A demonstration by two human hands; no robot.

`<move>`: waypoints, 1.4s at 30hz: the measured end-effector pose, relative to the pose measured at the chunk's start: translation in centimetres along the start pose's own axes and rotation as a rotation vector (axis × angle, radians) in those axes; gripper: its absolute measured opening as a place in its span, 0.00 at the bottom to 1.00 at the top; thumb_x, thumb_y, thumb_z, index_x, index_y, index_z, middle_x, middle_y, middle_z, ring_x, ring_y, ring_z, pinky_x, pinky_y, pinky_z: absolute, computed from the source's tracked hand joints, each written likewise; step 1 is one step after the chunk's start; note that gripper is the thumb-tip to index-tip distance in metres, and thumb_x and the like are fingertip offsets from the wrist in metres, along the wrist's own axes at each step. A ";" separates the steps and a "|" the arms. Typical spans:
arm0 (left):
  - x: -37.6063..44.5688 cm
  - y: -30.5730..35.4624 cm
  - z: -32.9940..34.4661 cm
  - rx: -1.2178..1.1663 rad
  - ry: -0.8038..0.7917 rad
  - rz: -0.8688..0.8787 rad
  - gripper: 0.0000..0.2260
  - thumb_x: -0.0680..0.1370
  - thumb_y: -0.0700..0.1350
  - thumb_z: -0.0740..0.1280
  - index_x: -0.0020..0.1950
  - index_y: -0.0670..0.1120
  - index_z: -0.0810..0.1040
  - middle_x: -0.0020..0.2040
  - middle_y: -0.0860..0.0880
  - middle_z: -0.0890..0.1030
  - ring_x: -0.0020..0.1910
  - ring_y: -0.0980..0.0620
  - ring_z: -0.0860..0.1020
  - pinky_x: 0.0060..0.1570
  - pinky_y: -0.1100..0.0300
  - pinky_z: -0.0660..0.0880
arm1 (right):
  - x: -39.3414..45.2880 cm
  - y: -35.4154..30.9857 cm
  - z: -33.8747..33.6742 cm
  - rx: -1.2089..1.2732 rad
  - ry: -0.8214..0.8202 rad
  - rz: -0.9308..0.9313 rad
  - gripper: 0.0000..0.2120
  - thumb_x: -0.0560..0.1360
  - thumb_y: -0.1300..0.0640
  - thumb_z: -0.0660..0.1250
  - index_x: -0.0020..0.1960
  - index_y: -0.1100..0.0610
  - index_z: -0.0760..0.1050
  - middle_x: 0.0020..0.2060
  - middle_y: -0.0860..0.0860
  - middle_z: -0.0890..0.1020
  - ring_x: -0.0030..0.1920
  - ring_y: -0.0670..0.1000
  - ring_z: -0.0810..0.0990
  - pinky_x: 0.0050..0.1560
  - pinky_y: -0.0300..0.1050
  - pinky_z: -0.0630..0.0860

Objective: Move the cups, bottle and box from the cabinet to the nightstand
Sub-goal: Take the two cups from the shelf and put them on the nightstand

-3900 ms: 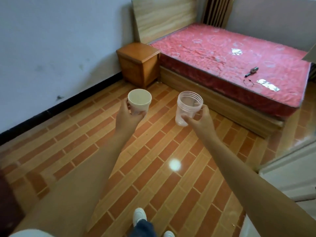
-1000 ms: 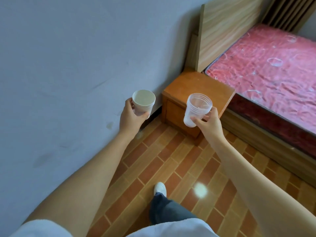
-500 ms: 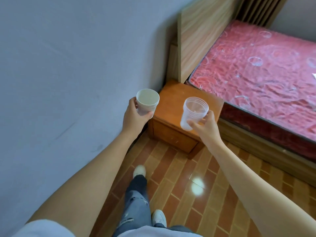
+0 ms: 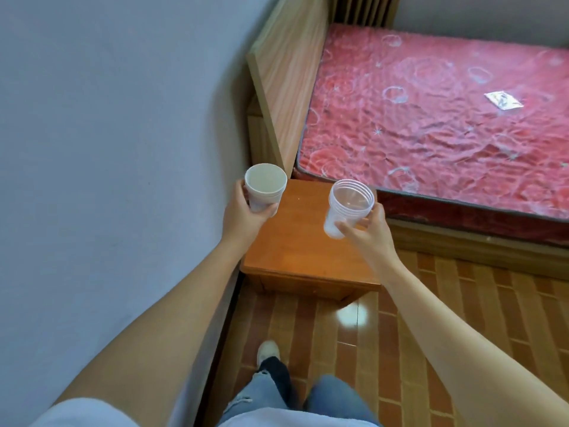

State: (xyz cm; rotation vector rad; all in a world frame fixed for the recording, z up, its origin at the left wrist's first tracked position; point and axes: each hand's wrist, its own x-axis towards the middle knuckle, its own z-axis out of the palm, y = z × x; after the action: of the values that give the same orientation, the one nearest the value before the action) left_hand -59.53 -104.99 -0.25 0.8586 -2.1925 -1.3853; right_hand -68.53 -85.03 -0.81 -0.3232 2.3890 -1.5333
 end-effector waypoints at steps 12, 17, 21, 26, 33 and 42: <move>10.0 -1.4 5.6 -0.052 -0.149 -0.035 0.29 0.68 0.43 0.76 0.64 0.45 0.66 0.54 0.55 0.74 0.52 0.54 0.74 0.52 0.58 0.73 | 7.9 1.3 0.1 0.018 0.089 0.106 0.27 0.70 0.60 0.72 0.64 0.58 0.63 0.55 0.49 0.73 0.54 0.47 0.73 0.44 0.29 0.70; 13.2 -2.1 8.3 -0.023 -0.155 -0.079 0.29 0.68 0.43 0.75 0.65 0.45 0.65 0.55 0.55 0.73 0.53 0.54 0.73 0.49 0.62 0.70 | 12.2 3.1 0.3 0.004 0.055 0.150 0.27 0.69 0.58 0.72 0.64 0.57 0.63 0.57 0.49 0.74 0.58 0.49 0.74 0.47 0.34 0.69; 15.4 -3.0 10.8 -0.011 -0.150 -0.133 0.29 0.68 0.43 0.75 0.64 0.45 0.66 0.54 0.55 0.73 0.52 0.56 0.73 0.50 0.63 0.68 | 15.9 4.9 0.7 0.001 0.005 0.187 0.29 0.69 0.56 0.72 0.65 0.55 0.62 0.59 0.50 0.75 0.59 0.49 0.74 0.46 0.35 0.70; 18.5 -6.0 13.6 0.039 -0.112 -0.198 0.29 0.67 0.45 0.76 0.64 0.46 0.66 0.54 0.55 0.74 0.52 0.56 0.72 0.50 0.64 0.67 | 20.6 7.5 2.6 0.033 -0.054 0.223 0.30 0.68 0.59 0.73 0.65 0.56 0.62 0.56 0.49 0.74 0.57 0.49 0.74 0.46 0.33 0.71; 22.4 -13.9 16.7 0.109 -0.070 -0.263 0.31 0.66 0.47 0.77 0.64 0.47 0.66 0.61 0.49 0.75 0.58 0.52 0.74 0.54 0.60 0.71 | 26.5 13.6 8.5 0.003 -0.171 0.251 0.29 0.67 0.61 0.73 0.62 0.51 0.64 0.55 0.48 0.75 0.56 0.48 0.74 0.51 0.40 0.72; 25.9 -22.0 19.3 0.180 -0.109 -0.313 0.32 0.68 0.46 0.76 0.67 0.48 0.64 0.65 0.47 0.73 0.63 0.49 0.72 0.58 0.56 0.71 | 30.9 19.0 15.3 0.016 -0.201 0.242 0.30 0.67 0.58 0.75 0.64 0.49 0.63 0.57 0.47 0.77 0.55 0.48 0.76 0.41 0.33 0.72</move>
State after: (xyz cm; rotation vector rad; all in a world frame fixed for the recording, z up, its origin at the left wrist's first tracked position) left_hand -84.26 -117.04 -27.99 1.2649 -2.3692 -1.4163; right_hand -92.63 -100.58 -27.80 -0.1681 2.1698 -1.3438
